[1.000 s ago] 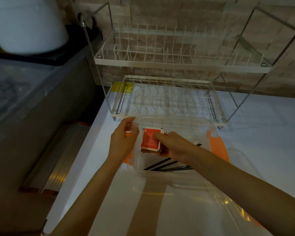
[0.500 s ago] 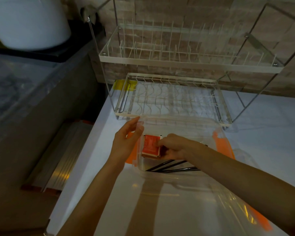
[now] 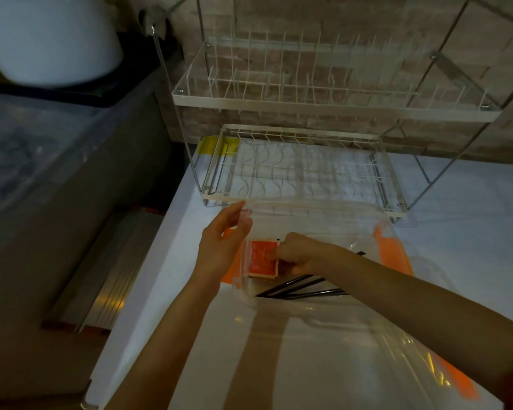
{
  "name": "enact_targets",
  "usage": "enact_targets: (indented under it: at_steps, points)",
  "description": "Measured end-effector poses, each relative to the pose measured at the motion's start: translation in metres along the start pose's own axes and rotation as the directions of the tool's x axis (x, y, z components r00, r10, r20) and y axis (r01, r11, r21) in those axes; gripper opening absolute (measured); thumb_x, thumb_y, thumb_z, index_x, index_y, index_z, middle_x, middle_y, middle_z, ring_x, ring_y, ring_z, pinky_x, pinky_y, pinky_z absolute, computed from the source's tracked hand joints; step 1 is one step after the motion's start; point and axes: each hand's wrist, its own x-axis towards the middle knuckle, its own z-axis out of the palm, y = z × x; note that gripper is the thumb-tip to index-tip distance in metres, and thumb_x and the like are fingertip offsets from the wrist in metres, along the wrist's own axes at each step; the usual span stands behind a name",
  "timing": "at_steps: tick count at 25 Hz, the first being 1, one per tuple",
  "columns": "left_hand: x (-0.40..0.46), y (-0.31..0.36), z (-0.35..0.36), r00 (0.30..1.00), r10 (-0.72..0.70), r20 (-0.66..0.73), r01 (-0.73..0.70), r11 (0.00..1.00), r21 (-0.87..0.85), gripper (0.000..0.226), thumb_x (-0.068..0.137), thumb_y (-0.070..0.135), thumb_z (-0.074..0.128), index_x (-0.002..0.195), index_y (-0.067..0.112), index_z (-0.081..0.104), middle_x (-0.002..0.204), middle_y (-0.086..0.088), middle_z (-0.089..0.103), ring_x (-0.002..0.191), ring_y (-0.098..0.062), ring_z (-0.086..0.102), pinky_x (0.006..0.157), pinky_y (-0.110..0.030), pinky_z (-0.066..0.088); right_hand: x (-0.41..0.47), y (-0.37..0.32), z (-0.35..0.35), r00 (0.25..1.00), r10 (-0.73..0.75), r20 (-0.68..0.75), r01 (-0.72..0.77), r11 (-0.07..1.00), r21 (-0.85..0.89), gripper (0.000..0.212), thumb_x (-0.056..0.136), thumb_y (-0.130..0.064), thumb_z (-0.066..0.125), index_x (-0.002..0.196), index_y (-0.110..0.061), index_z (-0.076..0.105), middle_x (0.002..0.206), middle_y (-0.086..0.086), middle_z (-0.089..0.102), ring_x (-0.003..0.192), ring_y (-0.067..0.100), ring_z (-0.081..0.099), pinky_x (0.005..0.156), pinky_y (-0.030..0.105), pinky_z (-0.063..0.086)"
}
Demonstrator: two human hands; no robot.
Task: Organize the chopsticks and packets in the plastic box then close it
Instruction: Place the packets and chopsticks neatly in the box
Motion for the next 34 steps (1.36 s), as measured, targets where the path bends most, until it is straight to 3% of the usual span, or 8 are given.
enact_targets:
  at_steps: [4, 11, 14, 16, 23, 26, 31, 34]
  points:
    - [0.001, -0.001, 0.001, 1.000, 0.005, -0.004, -0.005, 1.000, 0.006, 0.034, 0.091, 0.029, 0.049, 0.125, 0.029, 0.051, 0.091, 0.030, 0.048, 0.097, -0.004, 0.051, 0.093, -0.030, 0.042, -0.006, -0.004, -0.003, 0.994, -0.090, -0.059, 0.070, 0.955, -0.287, 0.038, 0.092, -0.009, 0.052, 0.124, 0.008, 0.040, 0.126, 0.024, 0.055, 0.112, 0.034, 0.058, 0.086, 0.035, 0.050]
    - [0.001, -0.002, 0.001, 1.000, 0.003, -0.007, -0.003, 1.000, -0.014, 0.034, 0.090, 0.029, 0.050, 0.124, 0.029, 0.051, 0.093, 0.026, 0.051, 0.104, -0.011, 0.053, 0.093, -0.033, 0.044, -0.009, -0.011, -0.020, 0.995, -0.093, -0.016, 0.071, 0.849, -0.524, 0.019, 0.093, -0.020, 0.051, 0.090, -0.001, 0.048, 0.111, 0.023, 0.065, 0.055, 0.013, 0.054, 0.054, 0.022, 0.048]
    - [0.000, -0.002, 0.001, 1.000, -0.003, -0.004, 0.003, 1.000, -0.028, 0.029, 0.090, 0.030, 0.049, 0.119, 0.035, 0.050, 0.093, 0.027, 0.051, 0.104, -0.012, 0.053, 0.094, -0.034, 0.045, -0.007, -0.009, -0.019, 0.997, -0.073, -0.016, 0.047, 0.782, -0.621, 0.026, 0.091, -0.024, 0.054, 0.073, -0.007, 0.046, 0.101, 0.020, 0.065, 0.056, 0.017, 0.058, 0.052, 0.022, 0.045]
    - [0.000, -0.001, 0.001, 1.000, -0.005, -0.006, 0.005, 0.999, -0.032, 0.029, 0.091, 0.029, 0.049, 0.119, 0.035, 0.050, 0.092, 0.025, 0.051, 0.104, -0.012, 0.053, 0.095, -0.036, 0.046, -0.007, -0.008, -0.016, 0.997, -0.072, -0.006, 0.049, 0.733, -0.678, 0.031, 0.091, -0.029, 0.053, 0.093, 0.002, 0.056, 0.099, 0.019, 0.063, 0.066, 0.023, 0.062, 0.051, 0.021, 0.041]
    - [0.000, -0.001, 0.002, 1.000, 0.008, -0.021, -0.008, 1.000, -0.003, 0.032, 0.091, 0.029, 0.048, 0.123, 0.029, 0.051, 0.092, 0.024, 0.051, 0.100, -0.010, 0.052, 0.090, -0.031, 0.044, -0.004, -0.012, -0.011, 0.998, -0.047, 0.028, 0.054, 0.770, -0.635, 0.029, 0.094, -0.018, 0.048, 0.107, 0.007, 0.055, 0.112, 0.025, 0.068, 0.042, 0.011, 0.063, 0.046, 0.020, 0.048]
    - [-0.001, 0.000, 0.002, 1.000, -0.002, -0.015, 0.002, 1.000, -0.007, 0.034, 0.091, 0.029, 0.048, 0.125, 0.028, 0.051, 0.092, 0.024, 0.051, 0.101, -0.009, 0.051, 0.093, -0.032, 0.044, -0.004, -0.011, -0.014, 0.998, -0.052, 0.027, 0.058, 0.780, -0.624, 0.028, 0.094, -0.018, 0.048, 0.096, 0.007, 0.059, 0.110, 0.024, 0.068, 0.079, 0.028, 0.070, 0.056, 0.021, 0.048]
    - [0.000, 0.001, 0.002, 1.000, -0.008, -0.028, 0.008, 1.000, 0.004, 0.035, 0.091, 0.029, 0.049, 0.126, 0.026, 0.051, 0.098, 0.017, 0.053, 0.102, -0.008, 0.050, 0.092, -0.029, 0.041, -0.006, -0.012, -0.014, 0.998, -0.049, 0.029, 0.055, 0.682, -0.730, 0.032, 0.094, -0.025, 0.047, 0.069, -0.005, 0.050, 0.071, 0.006, 0.059, 0.043, 0.010, 0.052, 0.040, 0.015, 0.042]
    - [0.000, 0.001, 0.003, 1.000, 0.000, -0.031, 0.000, 1.000, 0.003, 0.034, 0.091, 0.029, 0.049, 0.125, 0.026, 0.052, 0.095, 0.020, 0.053, 0.095, -0.004, 0.052, 0.089, -0.028, 0.041, -0.005, -0.013, -0.009, 0.997, -0.066, 0.049, 0.081, 0.681, -0.727, 0.026, 0.095, -0.019, 0.044, 0.076, -0.004, 0.053, 0.099, 0.018, 0.068, 0.053, 0.016, 0.060, 0.039, 0.015, 0.043]
